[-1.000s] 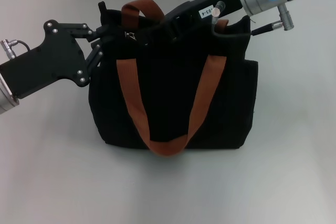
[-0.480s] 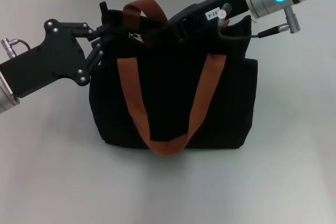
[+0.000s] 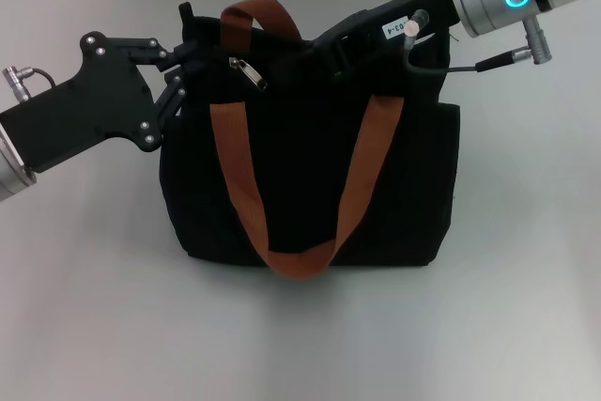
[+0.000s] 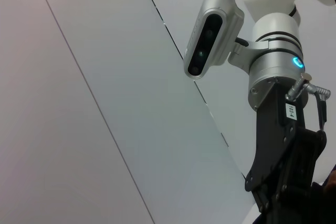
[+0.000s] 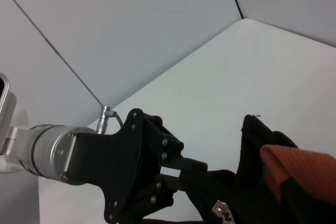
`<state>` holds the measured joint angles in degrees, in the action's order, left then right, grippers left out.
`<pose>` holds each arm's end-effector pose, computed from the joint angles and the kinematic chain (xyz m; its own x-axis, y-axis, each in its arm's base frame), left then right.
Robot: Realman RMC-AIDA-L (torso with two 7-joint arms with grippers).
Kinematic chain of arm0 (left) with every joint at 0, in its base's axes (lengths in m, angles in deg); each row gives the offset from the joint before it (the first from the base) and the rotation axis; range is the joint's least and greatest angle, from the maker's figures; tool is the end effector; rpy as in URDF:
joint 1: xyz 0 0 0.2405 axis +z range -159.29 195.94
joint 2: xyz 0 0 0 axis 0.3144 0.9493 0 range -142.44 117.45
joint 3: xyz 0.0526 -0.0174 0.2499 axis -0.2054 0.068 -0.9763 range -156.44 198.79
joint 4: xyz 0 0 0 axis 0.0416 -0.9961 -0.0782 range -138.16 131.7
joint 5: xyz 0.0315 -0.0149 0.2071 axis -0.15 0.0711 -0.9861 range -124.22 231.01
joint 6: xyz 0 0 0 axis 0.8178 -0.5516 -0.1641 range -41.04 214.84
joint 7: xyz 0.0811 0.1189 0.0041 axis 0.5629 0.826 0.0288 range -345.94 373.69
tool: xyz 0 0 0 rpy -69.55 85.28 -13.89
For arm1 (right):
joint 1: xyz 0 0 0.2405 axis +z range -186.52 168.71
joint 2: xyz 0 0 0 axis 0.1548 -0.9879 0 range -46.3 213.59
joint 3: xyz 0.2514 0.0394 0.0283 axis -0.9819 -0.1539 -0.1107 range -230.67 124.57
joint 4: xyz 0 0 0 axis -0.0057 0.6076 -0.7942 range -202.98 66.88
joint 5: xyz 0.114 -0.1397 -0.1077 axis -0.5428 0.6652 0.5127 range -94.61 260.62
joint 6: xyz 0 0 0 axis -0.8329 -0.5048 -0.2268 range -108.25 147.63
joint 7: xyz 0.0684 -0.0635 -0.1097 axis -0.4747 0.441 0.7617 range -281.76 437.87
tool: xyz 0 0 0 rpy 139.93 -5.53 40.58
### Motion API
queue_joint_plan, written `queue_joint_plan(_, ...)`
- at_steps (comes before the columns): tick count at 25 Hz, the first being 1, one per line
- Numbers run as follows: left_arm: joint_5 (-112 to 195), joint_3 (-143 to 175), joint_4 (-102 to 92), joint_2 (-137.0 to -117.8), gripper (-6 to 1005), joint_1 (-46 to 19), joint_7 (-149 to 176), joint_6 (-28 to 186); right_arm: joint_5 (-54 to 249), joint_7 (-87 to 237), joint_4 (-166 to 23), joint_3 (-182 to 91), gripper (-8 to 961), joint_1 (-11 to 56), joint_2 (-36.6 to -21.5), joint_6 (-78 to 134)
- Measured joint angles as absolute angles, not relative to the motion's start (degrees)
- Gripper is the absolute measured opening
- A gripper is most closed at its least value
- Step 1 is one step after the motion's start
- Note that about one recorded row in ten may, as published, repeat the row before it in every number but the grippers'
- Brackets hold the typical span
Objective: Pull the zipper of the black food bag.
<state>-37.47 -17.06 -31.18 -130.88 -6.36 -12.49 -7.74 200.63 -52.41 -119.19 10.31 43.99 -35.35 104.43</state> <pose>-0.2674 0.3090 0.0199 0.7603 -0.4236 0.4925 0.0284 -0.7358 -0.6766 0.0808 0.3970 -0.0242 0.8089 -0.5515 -0.2037 -0.5532 -0.8313 0.0537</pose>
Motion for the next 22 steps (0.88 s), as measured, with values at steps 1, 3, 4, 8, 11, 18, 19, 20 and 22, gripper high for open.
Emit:
queue_joint_plan(1,-37.47,-17.06,-31.18,-130.88,69,-6.37,-12.49,-7.75,200.63,-52.41,-119.20,10.32,0,43.98,-35.35,104.52)
queue_joint_plan(3,-37.47,-17.06,-31.18,-130.88,69,-6.39,-12.49,-7.74,200.63,-52.33,-119.20,10.32,-1,43.98,-35.35,104.62)
queue_joint_plan(4,-37.47,-17.06,-31.18,-130.88,69,-6.43,-12.49,-7.74,200.63,-52.10,-119.26,10.32,-1,43.98,-35.35,104.80)
queue_joint_plan(8,-37.47,-17.05,-31.18,-130.88,69,-6.46,-12.49,-7.75,200.35,-52.03,-119.47,10.11,-2,44.11,-35.35,105.09)
queue_joint_plan(11,-37.47,-17.05,-31.16,-130.88,68,-6.46,-12.49,-7.75,200.13,-52.14,-119.83,9.78,-2,44.09,-35.35,105.17)
queue_joint_plan(18,-37.47,-17.05,-31.00,-130.88,68,-6.46,-12.49,-7.92,199.85,-52.48,-119.54,9.63,16,44.58,-35.31,106.17)
queue_joint_plan(19,-37.47,-17.05,-31.00,-130.88,68,-6.46,-12.49,-7.92,199.85,-52.48,-119.54,9.63,25,44.58,-35.31,106.17)
queue_joint_plan(20,-37.47,-17.06,-31.00,-130.88,68,-6.47,-12.49,-8.00,199.81,-52.52,-119.50,9.62,34,44.65,-35.35,106.17)
queue_joint_plan(22,-37.47,-17.08,-31.00,-130.88,68,-6.46,-12.49,-8.11,199.80,-52.86,-119.28,9.78,127,44.86,-35.39,105.85)
